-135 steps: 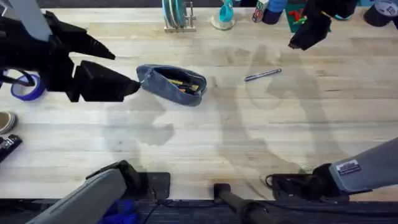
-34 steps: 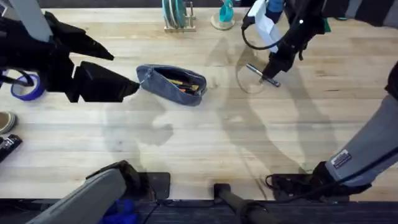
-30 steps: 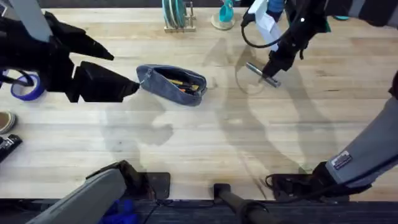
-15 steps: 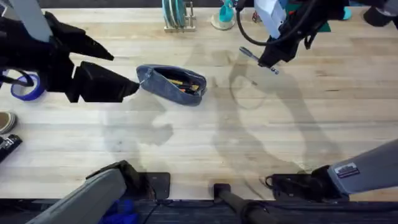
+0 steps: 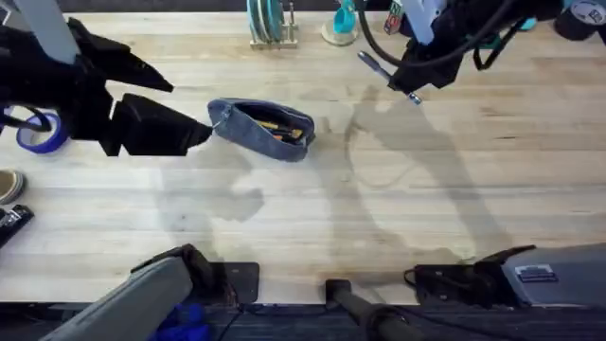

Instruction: Unzip the bag, pick up the pens from the table one at a time and place them inside, then zip the bag closed.

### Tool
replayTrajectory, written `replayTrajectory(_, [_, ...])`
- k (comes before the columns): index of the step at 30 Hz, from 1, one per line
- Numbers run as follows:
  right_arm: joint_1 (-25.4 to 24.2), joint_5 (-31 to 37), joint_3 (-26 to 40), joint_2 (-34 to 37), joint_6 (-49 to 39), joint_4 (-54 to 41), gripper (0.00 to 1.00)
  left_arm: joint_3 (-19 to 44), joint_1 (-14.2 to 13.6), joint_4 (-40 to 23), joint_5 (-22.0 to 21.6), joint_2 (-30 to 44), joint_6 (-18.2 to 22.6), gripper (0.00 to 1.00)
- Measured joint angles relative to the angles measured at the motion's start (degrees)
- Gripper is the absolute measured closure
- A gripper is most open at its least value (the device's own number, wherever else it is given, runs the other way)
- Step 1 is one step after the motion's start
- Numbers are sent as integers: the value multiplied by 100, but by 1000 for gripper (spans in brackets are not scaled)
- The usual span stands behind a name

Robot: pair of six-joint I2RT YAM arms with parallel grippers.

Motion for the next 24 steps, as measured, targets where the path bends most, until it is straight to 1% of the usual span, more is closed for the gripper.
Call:
replayTrajectory(8, [356, -6, 0, -71, 751, 4, 970, 0, 0, 0, 0, 0, 0, 6])
replayTrajectory(19, [1087, -53, 5, -73, 932, 35, 970, 0, 0, 0, 0, 0, 0, 6])
replayTrajectory(22, [1219, -293, 5, -71, 947, 109, 970, 0, 0, 0, 0, 0, 0, 7])
replayTrajectory(24, [1234, -593, 5, -71, 947, 172, 970, 0, 0, 0, 0, 0, 0, 6])
